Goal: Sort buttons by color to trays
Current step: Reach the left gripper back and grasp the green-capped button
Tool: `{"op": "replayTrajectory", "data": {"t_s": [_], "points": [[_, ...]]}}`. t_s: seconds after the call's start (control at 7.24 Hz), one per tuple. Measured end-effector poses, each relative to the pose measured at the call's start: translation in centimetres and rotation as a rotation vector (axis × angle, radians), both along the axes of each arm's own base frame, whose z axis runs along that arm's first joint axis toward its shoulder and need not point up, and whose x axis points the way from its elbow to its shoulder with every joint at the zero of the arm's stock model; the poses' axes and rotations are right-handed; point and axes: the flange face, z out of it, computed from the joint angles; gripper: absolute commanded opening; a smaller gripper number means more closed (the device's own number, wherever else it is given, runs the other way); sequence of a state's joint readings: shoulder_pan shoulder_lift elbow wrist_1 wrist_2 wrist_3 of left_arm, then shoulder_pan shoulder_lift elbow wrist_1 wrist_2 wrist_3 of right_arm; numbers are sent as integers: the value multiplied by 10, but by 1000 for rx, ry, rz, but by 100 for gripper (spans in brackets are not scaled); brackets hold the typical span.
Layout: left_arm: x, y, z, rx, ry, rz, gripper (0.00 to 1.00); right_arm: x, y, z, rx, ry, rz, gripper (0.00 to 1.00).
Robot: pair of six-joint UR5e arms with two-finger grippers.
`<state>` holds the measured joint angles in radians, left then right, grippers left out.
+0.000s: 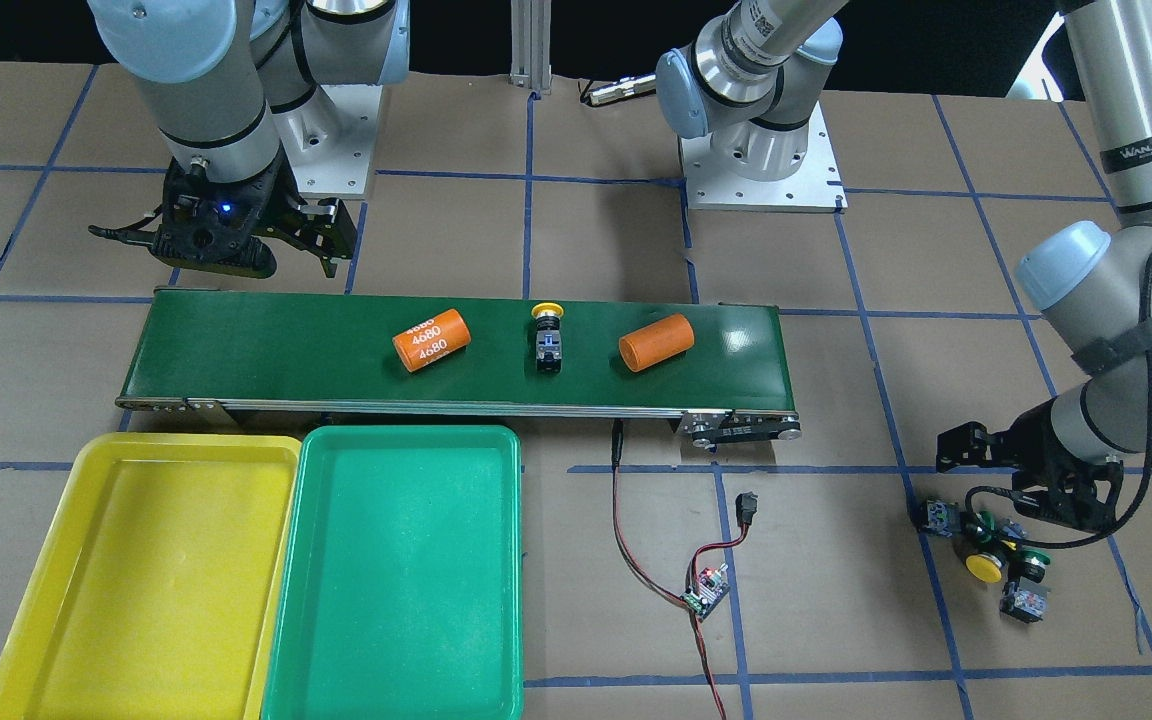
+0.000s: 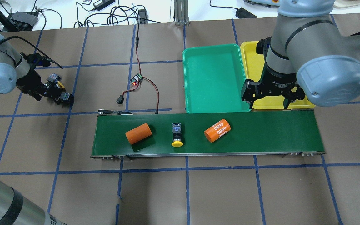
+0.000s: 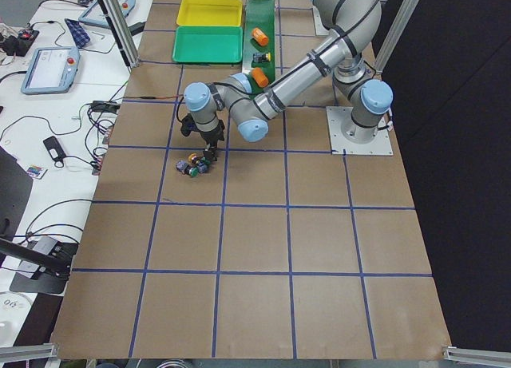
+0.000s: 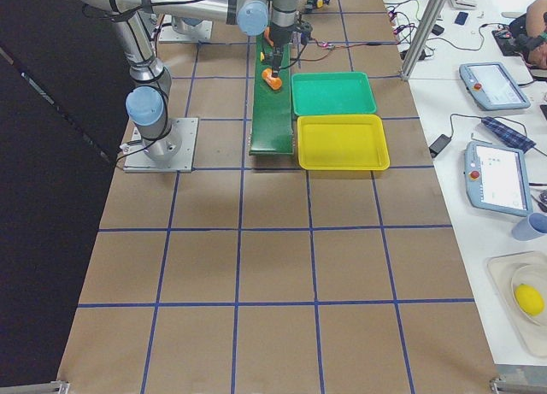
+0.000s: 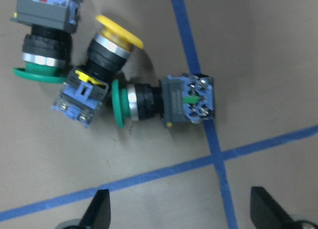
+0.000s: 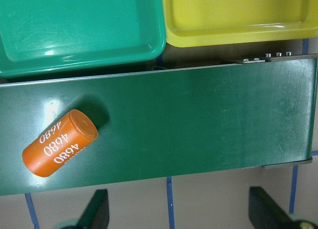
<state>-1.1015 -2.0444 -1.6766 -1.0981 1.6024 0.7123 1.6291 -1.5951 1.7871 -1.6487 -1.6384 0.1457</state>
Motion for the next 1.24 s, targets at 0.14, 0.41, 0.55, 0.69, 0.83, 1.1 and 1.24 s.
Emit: {"op": "replayTrajectory", "data": {"t_s": [0.14, 0.41, 0.55, 0.69, 0.83, 1.1, 1.24], "points": [[1, -3, -7, -2, 1, 2, 100, 0, 0, 0, 0, 0, 0, 100], [2, -8, -22, -2, 1, 1, 100, 0, 1, 0, 1, 0, 0, 100], [-1, -9, -27, -1, 4, -4, 100, 0, 1, 0, 2, 0, 0, 100], [-6, -11, -30, 2, 8, -11, 100, 0, 1, 0, 3, 1, 0, 100], [-8, -11, -32, 4, 11, -15, 100, 0, 1, 0, 3, 1, 0, 100], [-8, -12, -36, 7, 14, -21, 100, 0, 1, 0, 4, 2, 0, 100], [-7, -12, -38, 8, 20, -21, 100, 0, 0, 0, 2, 1, -1, 100]]}}
